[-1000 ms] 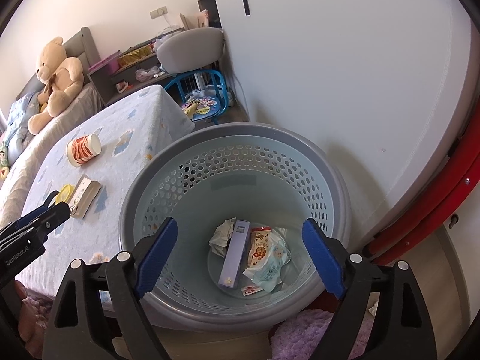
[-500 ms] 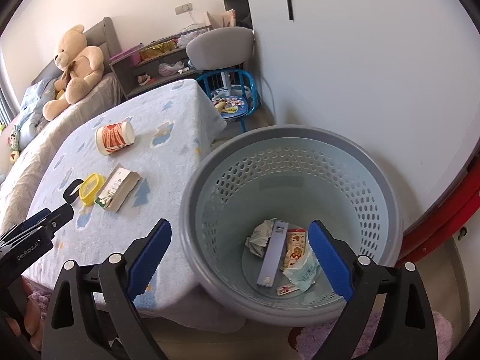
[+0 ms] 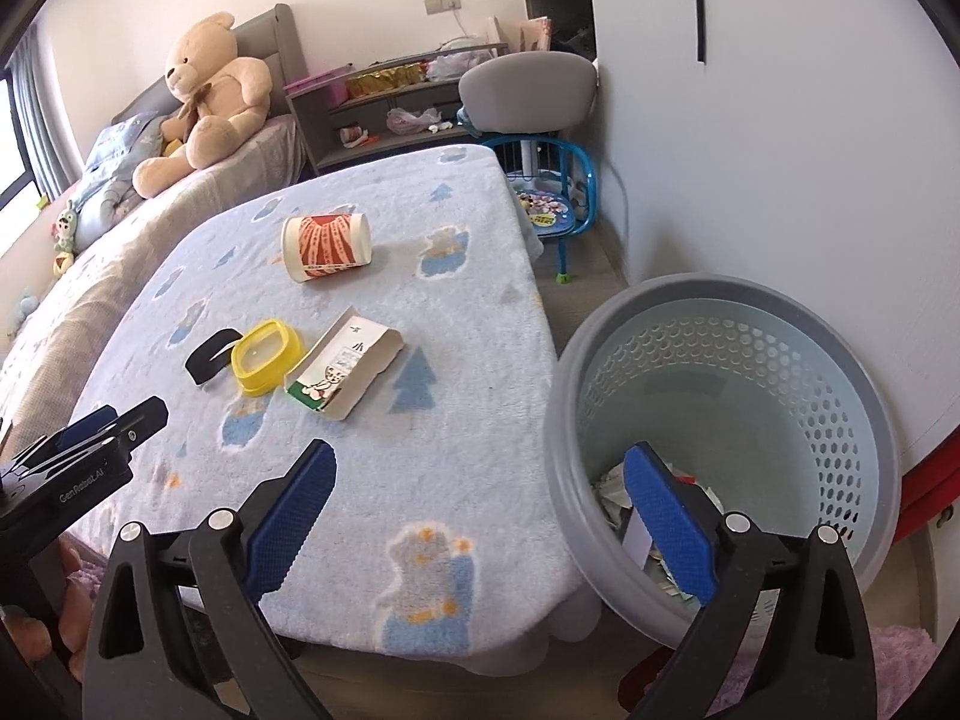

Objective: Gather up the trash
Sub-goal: 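Withdraw both open tools from the basket back over the bed, then reach the right tool to the green-white milk carton and close on it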

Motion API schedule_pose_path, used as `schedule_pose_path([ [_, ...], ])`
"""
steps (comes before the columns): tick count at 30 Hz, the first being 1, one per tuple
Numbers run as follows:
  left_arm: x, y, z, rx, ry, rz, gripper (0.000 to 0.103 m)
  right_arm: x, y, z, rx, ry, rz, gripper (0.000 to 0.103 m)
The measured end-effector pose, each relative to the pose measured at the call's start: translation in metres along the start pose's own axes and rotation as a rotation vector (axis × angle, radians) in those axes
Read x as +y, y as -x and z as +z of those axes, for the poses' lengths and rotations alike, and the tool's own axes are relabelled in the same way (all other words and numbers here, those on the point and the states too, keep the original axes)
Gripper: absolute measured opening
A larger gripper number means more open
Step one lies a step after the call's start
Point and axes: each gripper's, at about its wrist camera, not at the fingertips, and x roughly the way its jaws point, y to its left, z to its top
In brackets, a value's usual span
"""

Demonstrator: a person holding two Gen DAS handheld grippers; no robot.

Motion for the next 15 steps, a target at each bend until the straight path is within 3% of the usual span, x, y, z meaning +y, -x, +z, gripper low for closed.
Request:
schedule_pose_path([
  [15,0.054,-0.028,0.006,0.015,0.086,0.050,0.068,0.054,-0.038,0.009,0.045,0.054,0.047,0.095],
])
